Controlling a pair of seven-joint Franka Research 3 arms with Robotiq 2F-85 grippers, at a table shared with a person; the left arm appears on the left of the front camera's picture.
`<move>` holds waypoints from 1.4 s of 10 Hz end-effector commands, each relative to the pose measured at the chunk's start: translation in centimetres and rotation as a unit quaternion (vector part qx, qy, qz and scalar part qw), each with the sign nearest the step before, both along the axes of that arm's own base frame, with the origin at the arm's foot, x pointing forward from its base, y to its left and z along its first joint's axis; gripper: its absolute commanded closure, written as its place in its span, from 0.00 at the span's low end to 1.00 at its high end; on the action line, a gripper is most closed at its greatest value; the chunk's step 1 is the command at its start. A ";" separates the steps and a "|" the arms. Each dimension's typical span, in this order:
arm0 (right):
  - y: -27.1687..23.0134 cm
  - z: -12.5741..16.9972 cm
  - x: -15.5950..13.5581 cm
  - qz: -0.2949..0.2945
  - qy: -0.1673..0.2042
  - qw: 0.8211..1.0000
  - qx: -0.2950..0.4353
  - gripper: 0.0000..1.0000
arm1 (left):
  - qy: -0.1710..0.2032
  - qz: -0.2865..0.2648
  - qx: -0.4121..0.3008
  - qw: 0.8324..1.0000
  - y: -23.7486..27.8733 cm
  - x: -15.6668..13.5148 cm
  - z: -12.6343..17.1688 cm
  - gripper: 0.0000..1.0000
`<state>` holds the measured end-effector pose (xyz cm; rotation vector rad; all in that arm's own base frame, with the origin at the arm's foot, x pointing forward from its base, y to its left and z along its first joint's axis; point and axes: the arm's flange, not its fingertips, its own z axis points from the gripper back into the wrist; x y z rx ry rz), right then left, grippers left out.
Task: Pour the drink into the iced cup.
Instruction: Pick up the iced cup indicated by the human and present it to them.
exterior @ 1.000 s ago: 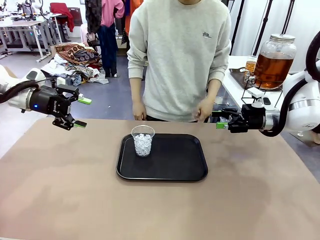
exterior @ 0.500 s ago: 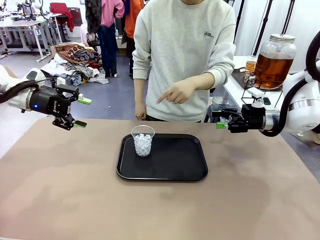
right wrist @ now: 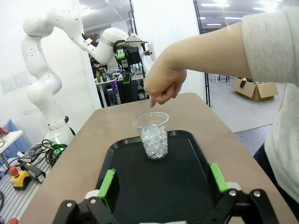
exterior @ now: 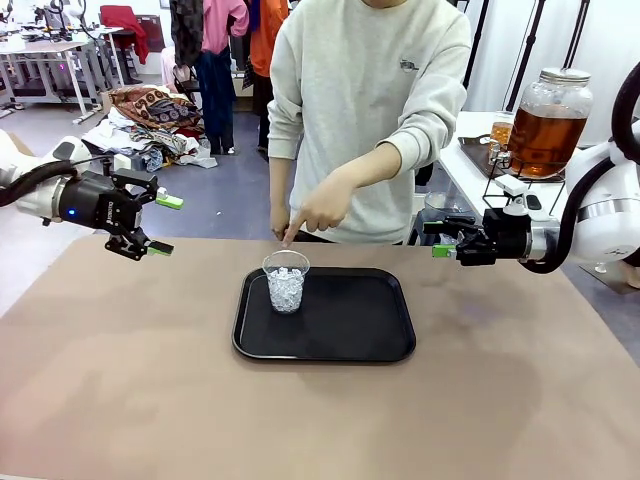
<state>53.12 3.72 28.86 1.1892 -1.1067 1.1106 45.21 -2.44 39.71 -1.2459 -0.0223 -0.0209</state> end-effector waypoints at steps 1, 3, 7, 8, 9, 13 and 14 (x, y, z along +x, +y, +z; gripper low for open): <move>0.2 0.3 0.2 0.001 0.001 1.000 -0.001 0.00 | 0.003 0.001 -0.002 1.000 0.0 0.0 0.1 0.00; 0.2 0.3 0.2 0.001 0.001 1.000 -0.001 0.00 | 0.003 0.001 -0.002 1.000 0.0 0.0 0.1 0.00; 0.2 0.3 0.2 0.001 0.001 1.000 -0.001 0.00 | 0.003 0.001 -0.002 1.000 0.0 0.0 0.1 0.00; 0.2 0.3 0.2 0.001 0.001 1.000 -0.001 0.00 | 0.000 0.000 0.000 1.000 0.0 0.0 0.0 0.00; 0.2 0.3 0.2 0.001 0.001 1.000 -0.001 0.00 | -0.035 0.004 0.014 0.999 -0.1 0.1 0.1 0.00; 0.2 0.3 0.2 0.001 0.001 1.000 -0.001 0.00 | -0.216 -0.046 0.003 0.975 -0.4 0.6 -0.1 0.00; 0.2 0.3 0.2 0.001 0.001 1.000 -0.001 0.00 | -0.251 -0.070 -0.006 0.966 -0.4 0.7 -0.3 0.00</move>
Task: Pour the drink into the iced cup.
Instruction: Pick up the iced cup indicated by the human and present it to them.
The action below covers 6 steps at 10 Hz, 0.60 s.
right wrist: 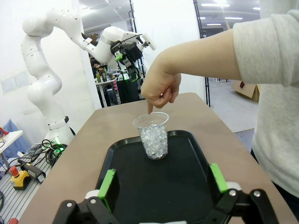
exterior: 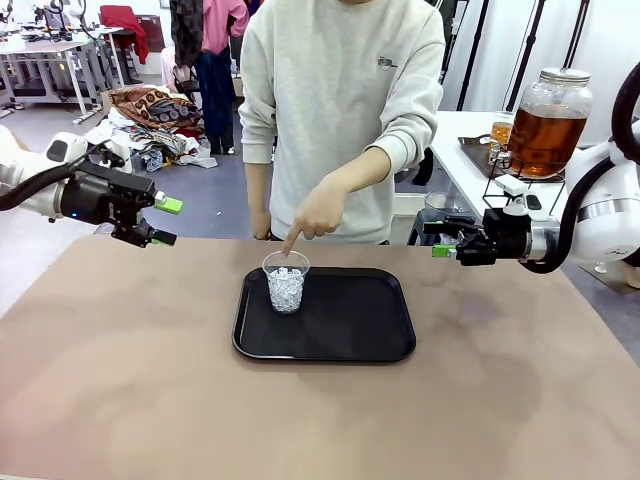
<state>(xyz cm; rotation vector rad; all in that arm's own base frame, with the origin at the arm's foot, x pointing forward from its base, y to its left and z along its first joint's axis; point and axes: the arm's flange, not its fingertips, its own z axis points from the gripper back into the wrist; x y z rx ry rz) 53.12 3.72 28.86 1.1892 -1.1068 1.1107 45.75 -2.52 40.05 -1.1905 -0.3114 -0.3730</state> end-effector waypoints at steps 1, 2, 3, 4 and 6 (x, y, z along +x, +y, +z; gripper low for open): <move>0.2 0.3 0.2 0.001 0.001 1.000 -0.001 0.00 | -0.079 -0.038 -0.019 0.996 -0.3 0.2 -0.8 0.00; 0.2 0.3 0.2 0.001 0.001 1.000 -0.001 0.00 | -0.103 -0.043 -0.017 0.994 -0.2 0.2 -1.0 0.00; 0.2 0.3 0.2 0.001 0.001 1.000 -0.001 0.00 | -0.109 -0.048 -0.020 0.993 0.0 0.1 -1.1 0.00; 0.2 0.3 0.2 0.001 0.001 1.000 -0.001 0.00 | -0.097 -0.040 -0.007 0.994 -0.1 -0.1 -0.9 0.00; 0.2 0.3 0.2 0.001 0.001 1.000 -0.001 0.00 | -0.096 -0.043 -0.001 0.994 -0.2 0.0 -0.6 0.00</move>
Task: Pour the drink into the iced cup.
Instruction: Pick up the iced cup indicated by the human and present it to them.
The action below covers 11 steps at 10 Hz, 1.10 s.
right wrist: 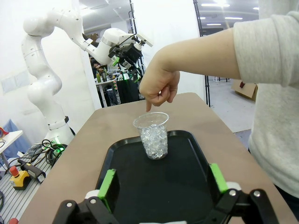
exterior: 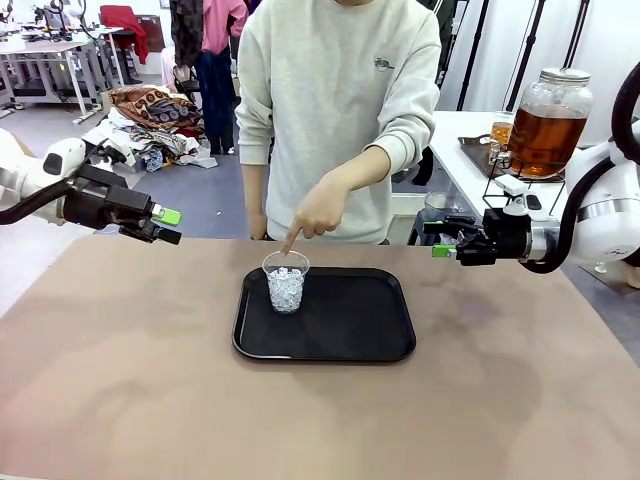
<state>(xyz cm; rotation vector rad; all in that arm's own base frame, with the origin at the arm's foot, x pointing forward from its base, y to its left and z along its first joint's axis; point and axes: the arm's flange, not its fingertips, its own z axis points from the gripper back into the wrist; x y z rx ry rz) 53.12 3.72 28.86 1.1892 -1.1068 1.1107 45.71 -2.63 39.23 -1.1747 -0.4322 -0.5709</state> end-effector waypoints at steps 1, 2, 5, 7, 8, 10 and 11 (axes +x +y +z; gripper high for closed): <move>0.2 0.3 0.2 0.001 0.001 1.000 -0.001 0.00 | 0.004 0.002 0.000 1.000 0.0 0.0 0.2 0.00; 0.2 0.3 0.2 0.001 0.001 1.000 -0.001 0.00 | 0.004 0.002 0.000 1.000 0.0 0.0 0.2 0.00; 0.2 0.3 0.2 0.001 0.001 1.000 -0.001 0.00 | -0.100 -0.023 -0.028 0.994 -0.8 0.5 -0.5 0.00; 0.2 0.3 0.2 0.001 0.001 1.000 -0.001 0.00 | -0.183 -0.060 -0.042 0.980 -2.1 1.2 -1.7 0.00; 0.2 0.3 0.2 0.001 0.001 1.000 -0.001 0.00 | -0.228 -0.069 -0.045 0.970 -2.7 1.6 -2.4 0.00; 0.2 0.3 0.2 0.001 0.001 1.000 -0.001 0.00 | -0.306 -0.081 -0.039 0.948 -3.5 2.0 -3.6 0.00; 0.2 0.3 0.2 0.001 0.001 1.000 -0.001 0.00 | -0.326 -0.067 -0.033 0.942 -3.9 2.2 -4.3 0.00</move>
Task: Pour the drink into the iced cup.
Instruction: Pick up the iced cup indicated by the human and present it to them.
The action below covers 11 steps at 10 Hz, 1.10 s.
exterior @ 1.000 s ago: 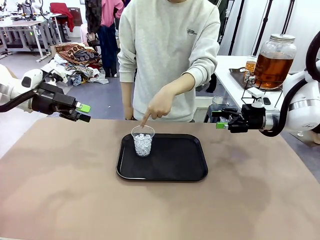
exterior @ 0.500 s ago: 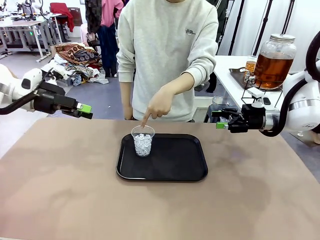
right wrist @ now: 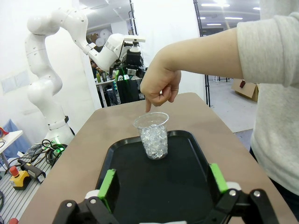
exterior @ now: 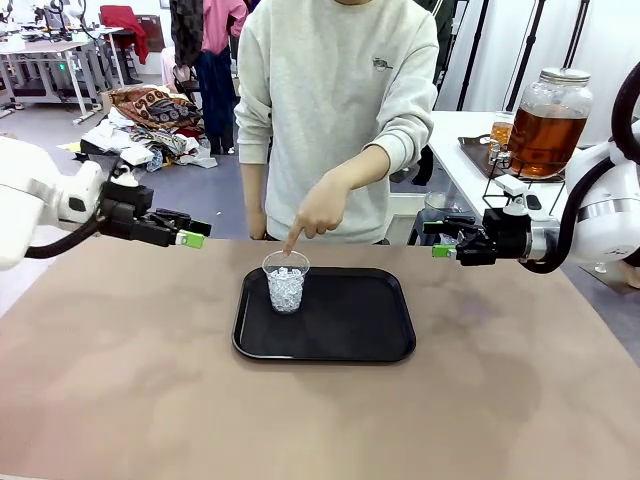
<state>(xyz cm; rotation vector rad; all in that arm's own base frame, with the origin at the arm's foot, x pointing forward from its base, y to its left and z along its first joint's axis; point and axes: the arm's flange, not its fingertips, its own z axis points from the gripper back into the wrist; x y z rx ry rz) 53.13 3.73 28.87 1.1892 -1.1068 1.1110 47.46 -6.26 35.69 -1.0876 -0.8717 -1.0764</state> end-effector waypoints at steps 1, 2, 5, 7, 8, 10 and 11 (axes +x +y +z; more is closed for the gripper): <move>0.2 0.3 0.1 0.001 0.001 1.000 -0.001 0.00 | -0.047 0.022 -0.006 0.999 -0.6 0.6 -1.5 0.00; 0.2 0.3 0.1 0.001 0.001 1.000 -0.001 0.00 | -0.056 0.021 -0.004 0.998 -0.9 0.7 -2.2 0.00; 0.2 0.3 0.1 0.001 0.001 1.000 -0.001 0.00 | -0.042 0.014 -0.002 0.999 -0.5 0.7 -2.2 0.00; 0.2 0.3 0.1 0.001 0.001 1.000 -0.001 0.00 | -0.042 0.014 -0.002 0.999 -0.5 0.7 -2.2 0.00; 0.2 0.3 0.1 0.001 0.001 1.000 -0.001 0.00 | -0.042 0.014 -0.002 0.999 -0.5 0.7 -2.2 0.00; 0.2 0.3 0.1 0.001 0.001 1.000 -0.001 0.00 | -0.038 0.019 -0.006 0.999 -0.5 0.8 -2.5 0.00; 0.2 0.3 0.1 0.001 0.001 1.000 -0.001 0.00 | -0.081 0.021 0.000 0.997 -0.8 1.4 -3.3 0.00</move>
